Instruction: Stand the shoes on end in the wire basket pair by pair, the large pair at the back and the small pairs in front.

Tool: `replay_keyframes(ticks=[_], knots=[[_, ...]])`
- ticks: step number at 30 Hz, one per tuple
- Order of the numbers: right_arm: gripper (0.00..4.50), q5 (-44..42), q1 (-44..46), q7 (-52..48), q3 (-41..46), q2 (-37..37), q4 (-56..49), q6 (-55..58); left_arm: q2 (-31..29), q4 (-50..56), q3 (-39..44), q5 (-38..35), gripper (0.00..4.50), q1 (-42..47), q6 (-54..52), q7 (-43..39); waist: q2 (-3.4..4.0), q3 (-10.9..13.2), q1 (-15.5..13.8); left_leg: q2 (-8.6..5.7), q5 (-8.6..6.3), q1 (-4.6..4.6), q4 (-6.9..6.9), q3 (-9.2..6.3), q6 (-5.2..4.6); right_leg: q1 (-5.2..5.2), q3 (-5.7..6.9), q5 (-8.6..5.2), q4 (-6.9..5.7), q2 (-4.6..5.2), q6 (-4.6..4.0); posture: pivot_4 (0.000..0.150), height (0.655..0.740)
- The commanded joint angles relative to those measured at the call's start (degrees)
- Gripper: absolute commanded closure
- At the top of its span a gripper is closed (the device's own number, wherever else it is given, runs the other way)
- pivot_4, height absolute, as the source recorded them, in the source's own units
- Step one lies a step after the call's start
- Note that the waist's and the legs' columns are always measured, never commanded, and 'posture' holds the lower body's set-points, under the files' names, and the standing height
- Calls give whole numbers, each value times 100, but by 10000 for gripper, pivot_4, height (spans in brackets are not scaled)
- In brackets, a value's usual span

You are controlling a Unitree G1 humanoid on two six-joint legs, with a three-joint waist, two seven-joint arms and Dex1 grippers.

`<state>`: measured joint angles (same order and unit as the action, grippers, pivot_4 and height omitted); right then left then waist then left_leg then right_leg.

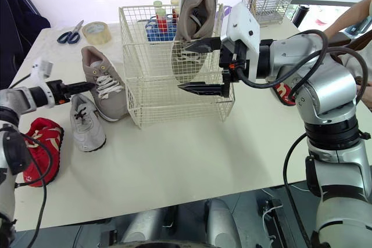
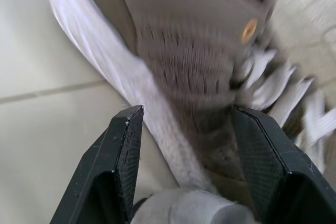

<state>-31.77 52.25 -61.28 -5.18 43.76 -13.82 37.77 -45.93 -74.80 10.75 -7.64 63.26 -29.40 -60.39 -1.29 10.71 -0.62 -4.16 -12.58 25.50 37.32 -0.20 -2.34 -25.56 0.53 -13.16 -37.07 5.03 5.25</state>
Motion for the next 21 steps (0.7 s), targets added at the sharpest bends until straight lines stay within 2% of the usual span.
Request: replay_keyframes(ticks=[1,4,5,7,10,12,21], knots=[[0,-89,10,101,265,47,-266,74,132,-88,-14,150,17999,138,166,299,2,-1,-10,0,0,0,1,0,0,0,0,0,-1,0,0,1500,7400],[0,-98,-31,219,307,103,-389,213,381,-142,128,123,17999,219,403,697,4,-4,-40,0,0,-10,3,-1,0,13,1,0,-1,1,0,1500,7400],[0,-116,-41,263,332,122,-439,268,444,-157,174,116,20314,231,450,823,4,-5,-69,0,0,-11,7,-2,0,16,3,0,-2,2,0,1500,7400],[0,-135,-50,342,376,128,-510,352,502,-173,220,129,26137,241,490,841,4,-7,-115,0,-5,-12,18,-4,9,20,4,0,-3,3,1,1500,7400],[0,-144,-73,411,422,126,-577,422,528,-181,241,155,38680,250,509,824,4,-10,-158,0,-8,-13,26,-4,14,23,3,3,-3,3,4,1500,7400],[0,-133,-97,476,439,108,-598,430,509,-176,291,126,44931,299,506,802,4,-11,-163,0,-8,-12,28,-4,14,24,4,3,-4,3,4,1500,7400],[0,-38,-95,523,374,-24,-406,209,116,-137,755,-143,44931,605,514,931,0,-9,-126,1,-6,-6,28,-4,9,18,4,3,-5,2,5,1500,7400]])
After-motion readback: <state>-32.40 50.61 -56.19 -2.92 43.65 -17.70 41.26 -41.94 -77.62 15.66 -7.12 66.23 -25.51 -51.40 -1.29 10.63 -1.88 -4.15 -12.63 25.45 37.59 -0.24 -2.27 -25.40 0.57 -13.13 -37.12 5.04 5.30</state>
